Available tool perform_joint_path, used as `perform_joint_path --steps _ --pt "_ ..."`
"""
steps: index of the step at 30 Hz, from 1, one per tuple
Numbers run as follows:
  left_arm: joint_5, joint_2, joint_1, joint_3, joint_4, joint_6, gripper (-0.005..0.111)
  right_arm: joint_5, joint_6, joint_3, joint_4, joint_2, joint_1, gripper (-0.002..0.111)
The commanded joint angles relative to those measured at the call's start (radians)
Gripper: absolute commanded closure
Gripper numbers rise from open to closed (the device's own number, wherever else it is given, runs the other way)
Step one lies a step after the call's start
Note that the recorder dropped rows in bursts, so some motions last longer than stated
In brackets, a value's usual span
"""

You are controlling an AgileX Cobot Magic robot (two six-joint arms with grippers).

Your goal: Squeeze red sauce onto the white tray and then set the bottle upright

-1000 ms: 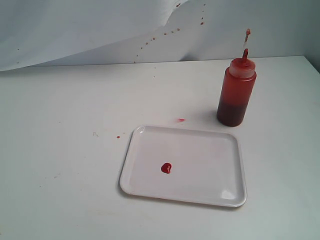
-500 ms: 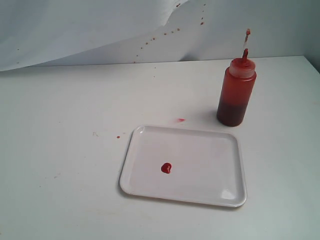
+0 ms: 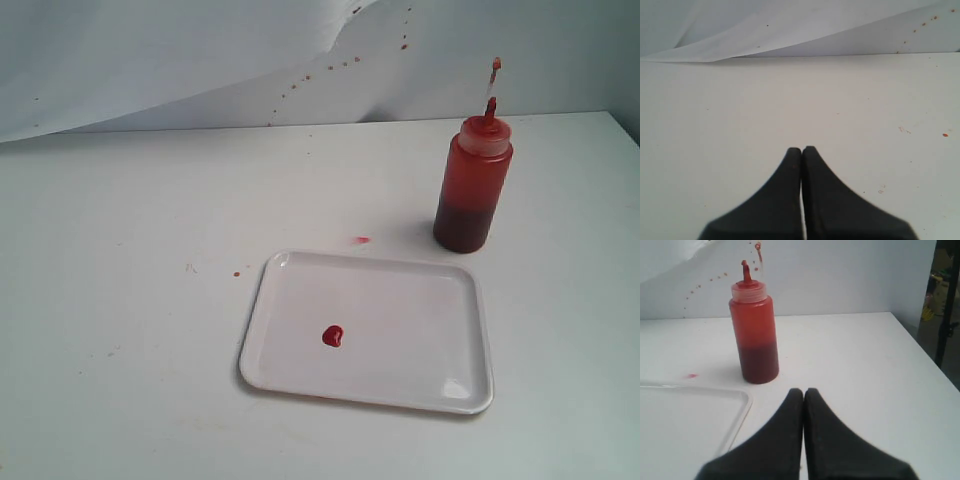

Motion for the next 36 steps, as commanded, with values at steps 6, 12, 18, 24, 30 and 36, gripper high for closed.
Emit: perform_joint_path --steps 6,12,18,24,30,36 --pt "-0.009 -0.005 0.002 0.004 0.004 0.002 0.107 0.08 0.012 0.003 -0.008 -0.01 0.069 0.108" --pt "-0.009 -0.005 0.002 0.004 0.004 0.002 0.107 0.101 0.038 0.003 -0.031 -0.01 0.013 0.108" --pt "-0.009 -0.005 0.002 0.004 0.004 0.002 0.107 0.101 0.11 0.003 -0.093 -0.01 0.011 0.108" --pt "-0.009 -0.005 0.002 0.004 0.004 0.002 0.107 0.101 0.11 0.003 -0.089 -0.01 0.011 0.108" --pt "-0.009 -0.005 0.002 0.004 0.004 0.002 0.107 0.101 0.11 0.003 -0.089 -0.01 0.011 0.108" --pt "-0.009 -0.005 0.002 0.004 0.004 0.002 0.107 0.101 0.11 0.003 0.072 -0.01 0.011 0.108"
